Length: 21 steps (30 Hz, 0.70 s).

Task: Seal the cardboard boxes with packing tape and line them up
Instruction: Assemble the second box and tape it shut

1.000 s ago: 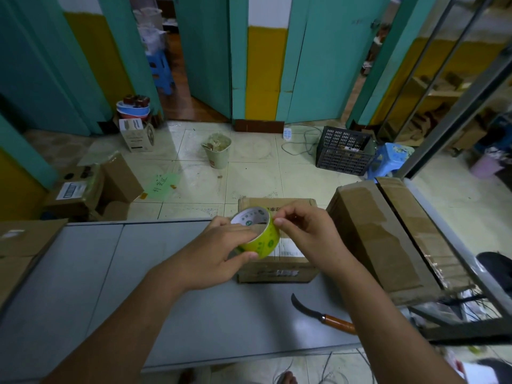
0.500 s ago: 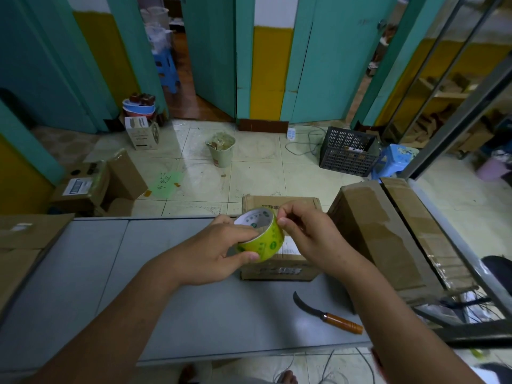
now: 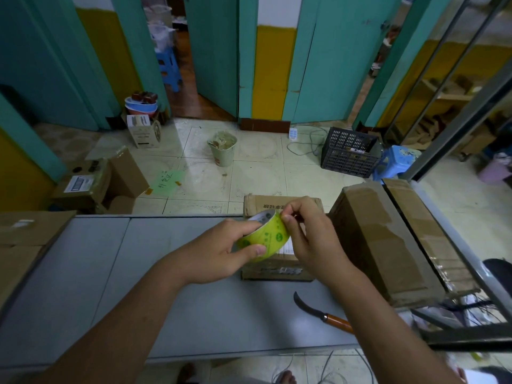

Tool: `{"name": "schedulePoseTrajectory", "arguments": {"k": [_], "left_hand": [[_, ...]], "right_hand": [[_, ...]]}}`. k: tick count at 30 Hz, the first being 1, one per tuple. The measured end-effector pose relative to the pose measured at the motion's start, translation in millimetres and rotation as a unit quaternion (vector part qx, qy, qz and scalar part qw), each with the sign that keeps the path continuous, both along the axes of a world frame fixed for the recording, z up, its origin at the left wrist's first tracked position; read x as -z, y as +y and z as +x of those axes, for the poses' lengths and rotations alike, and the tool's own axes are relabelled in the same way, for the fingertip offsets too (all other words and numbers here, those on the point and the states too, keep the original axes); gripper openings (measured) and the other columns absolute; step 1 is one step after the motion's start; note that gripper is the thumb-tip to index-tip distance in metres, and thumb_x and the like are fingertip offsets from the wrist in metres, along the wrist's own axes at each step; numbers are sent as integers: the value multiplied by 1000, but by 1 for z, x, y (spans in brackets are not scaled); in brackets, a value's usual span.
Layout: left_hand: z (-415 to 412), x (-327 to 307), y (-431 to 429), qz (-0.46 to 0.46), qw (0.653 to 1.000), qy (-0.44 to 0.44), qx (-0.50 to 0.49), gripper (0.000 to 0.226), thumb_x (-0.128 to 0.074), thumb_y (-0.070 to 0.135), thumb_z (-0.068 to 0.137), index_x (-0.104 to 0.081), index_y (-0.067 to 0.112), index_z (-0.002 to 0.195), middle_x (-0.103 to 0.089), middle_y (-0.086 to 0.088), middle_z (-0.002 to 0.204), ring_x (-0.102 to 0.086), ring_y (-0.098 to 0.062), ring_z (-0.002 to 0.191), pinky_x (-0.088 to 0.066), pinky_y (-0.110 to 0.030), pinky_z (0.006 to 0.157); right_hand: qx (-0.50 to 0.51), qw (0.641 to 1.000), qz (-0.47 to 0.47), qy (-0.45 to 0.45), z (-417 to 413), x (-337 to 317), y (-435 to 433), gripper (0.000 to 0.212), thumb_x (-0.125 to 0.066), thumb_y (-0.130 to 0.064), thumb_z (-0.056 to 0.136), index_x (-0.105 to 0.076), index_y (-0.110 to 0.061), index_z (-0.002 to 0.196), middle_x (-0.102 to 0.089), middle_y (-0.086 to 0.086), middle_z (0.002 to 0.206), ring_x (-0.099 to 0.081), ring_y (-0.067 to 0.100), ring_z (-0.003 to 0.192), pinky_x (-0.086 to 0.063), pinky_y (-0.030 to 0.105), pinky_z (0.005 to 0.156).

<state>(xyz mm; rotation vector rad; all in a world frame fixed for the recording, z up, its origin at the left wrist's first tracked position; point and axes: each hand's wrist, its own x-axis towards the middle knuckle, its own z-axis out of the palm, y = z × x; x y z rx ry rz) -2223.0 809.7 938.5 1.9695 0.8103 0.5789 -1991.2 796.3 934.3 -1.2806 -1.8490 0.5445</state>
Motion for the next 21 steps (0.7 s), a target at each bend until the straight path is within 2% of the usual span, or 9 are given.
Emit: {"name": "schedulePoseTrajectory", "arguments": {"k": [2, 4, 7, 12, 14, 16, 18, 19, 21], "left_hand": [[1, 2, 0, -2, 1000, 3, -11, 17, -60, 35, 102, -66, 19, 100, -65, -9, 89, -62, -31, 82, -51, -51, 73], [1, 3, -1, 2, 1000, 5, -15, 18, -59, 36, 102, -66, 20, 101, -64, -8, 87, -61, -31, 80, -50, -52, 72], [1, 4, -2, 2, 1000, 1, -18, 15, -60, 36, 103, -64, 22, 99, -63, -7, 85, -60, -30, 78, -49, -51, 71], [1, 4, 1, -11, 1000, 11, -18, 18, -61, 34, 103, -66, 17, 98, -64, -10, 87, -62, -31, 81, -51, -53, 73], [0, 5, 2, -19, 1000, 8, -17, 15, -61, 32, 103, -67, 18, 101, -65, -7, 89, -63, -29, 84, -52, -51, 75], [0, 5, 2, -33, 999, -3, -16, 12, -62, 30, 103, -68, 20, 104, -67, -4, 93, -64, -26, 88, -52, -47, 78], [0, 5, 3, -43, 999, -9, -16, 10, -62, 29, 103, -69, 23, 106, -68, 3, 94, -65, -20, 89, -53, -40, 80], [-1, 5, 4, -45, 999, -9, -17, 9, -62, 27, 104, -70, 23, 108, -69, 5, 94, -66, -16, 89, -53, -37, 81], [-2, 6, 5, -50, 999, -9, -9, 10, -63, 23, 106, -70, 21, 113, -73, 5, 97, -70, -10, 92, -55, -32, 85]], "right_hand": [[43, 998, 41, -7, -5, 4, -1, 5, -67, -6, 99, -67, -10, 102, -63, -4, 94, -60, 9, 83, -50, 17, 72], [65, 997, 44, 22, -7, 5, -3, 11, -72, -7, 96, -70, -13, 106, -66, -11, 92, -63, 5, 86, -50, 11, 76], [58, 995, 19, 78, -7, 5, -6, 27, -75, -8, 94, -67, -20, 116, -70, -19, 91, -69, 4, 90, -56, 18, 82], [44, 983, -34, 173, -4, 7, 0, 33, -73, 0, 94, -68, -19, 120, -73, -11, 93, -71, 13, 90, -60, 30, 84], [42, 984, -33, 168, -6, 8, 1, 34, -70, -3, 97, -64, -28, 119, -71, -13, 96, -70, 12, 92, -59, 28, 84], [36, 990, -8, 133, -10, 8, 1, 35, -65, -10, 99, -57, -39, 117, -66, -21, 100, -67, 7, 94, -55, 19, 84], [25, 992, -3, 121, -11, 9, 1, 34, -61, -12, 99, -53, -42, 113, -62, -27, 101, -64, 2, 93, -51, 13, 81], [15, 992, -16, 128, -9, 10, 2, 32, -59, -11, 99, -53, -41, 112, -62, -26, 100, -63, 2, 91, -50, 14, 80], [-12, 985, -74, 156, -2, 11, 4, 26, -59, -8, 102, -55, -32, 111, -62, -14, 98, -61, 8, 88, -52, 24, 79]]}}
